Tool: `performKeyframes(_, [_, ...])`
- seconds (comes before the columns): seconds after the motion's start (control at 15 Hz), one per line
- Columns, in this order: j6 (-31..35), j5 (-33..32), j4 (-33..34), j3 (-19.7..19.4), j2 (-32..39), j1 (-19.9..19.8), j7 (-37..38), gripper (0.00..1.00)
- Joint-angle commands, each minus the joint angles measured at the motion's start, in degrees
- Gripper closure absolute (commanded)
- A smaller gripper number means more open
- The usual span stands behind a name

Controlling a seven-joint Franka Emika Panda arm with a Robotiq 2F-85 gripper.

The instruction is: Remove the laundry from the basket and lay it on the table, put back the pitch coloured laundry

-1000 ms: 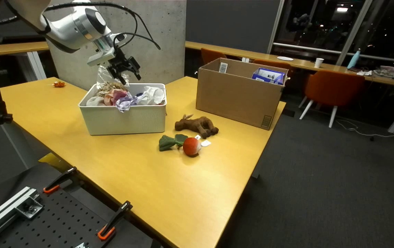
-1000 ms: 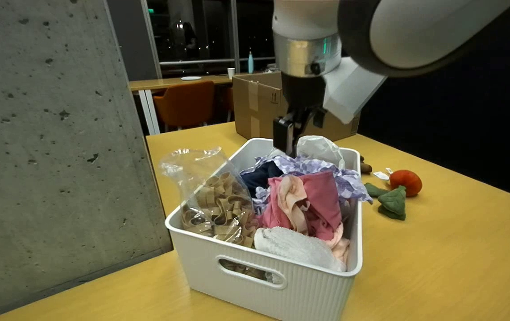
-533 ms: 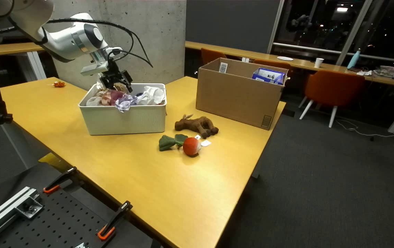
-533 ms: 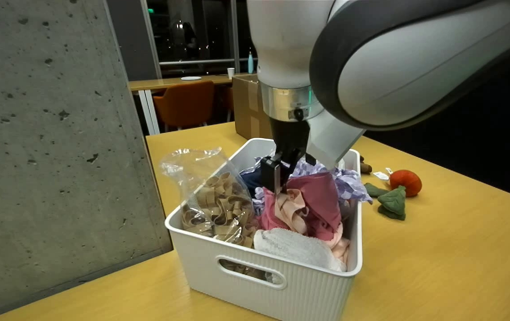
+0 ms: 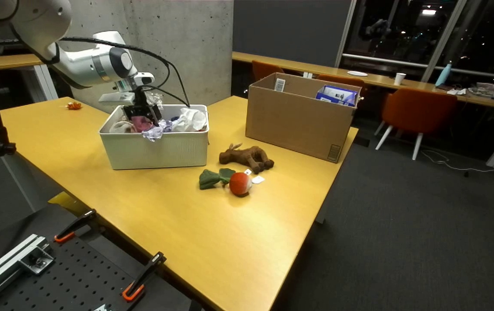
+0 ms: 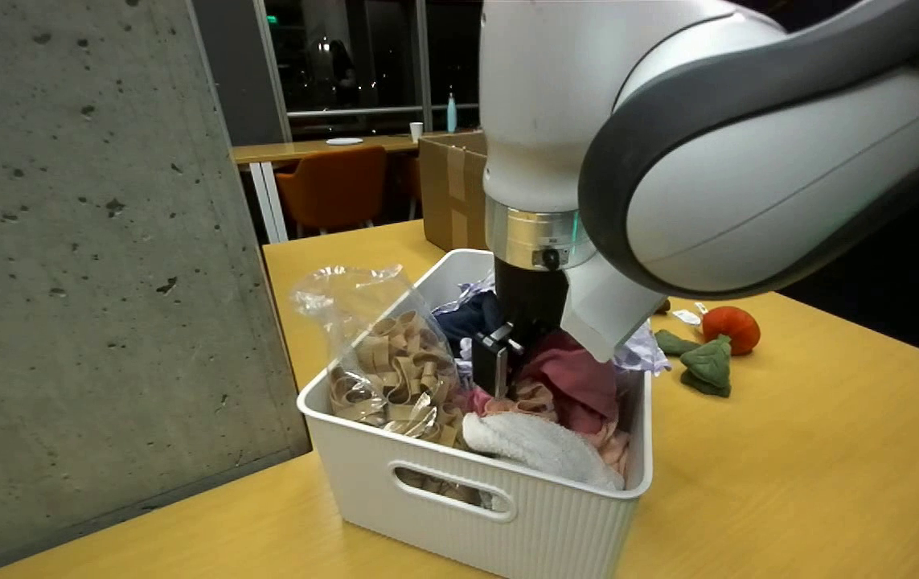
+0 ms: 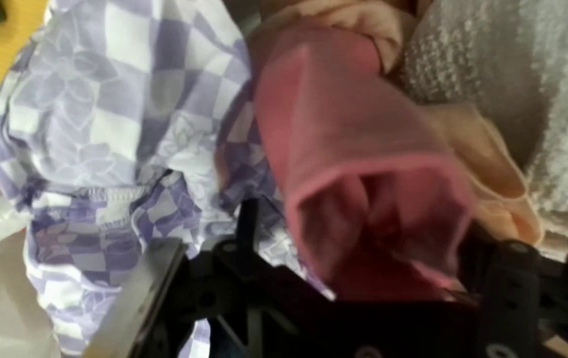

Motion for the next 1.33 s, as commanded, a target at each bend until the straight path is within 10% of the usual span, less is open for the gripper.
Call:
performKeyframes(0.0, [4.12, 3.21, -4.76, -0.99, -2.87, -0.22, -1.72, 0.42])
performKeyframes(0.53, [3.93, 7.1, -10.55, -1.71, -8.99, 1.12, 3.09, 0.99])
performKeyframes(1.27, [-3.39, 1.22, -27.48, -2.86, -32.69, 2.67, 22.71, 0.97])
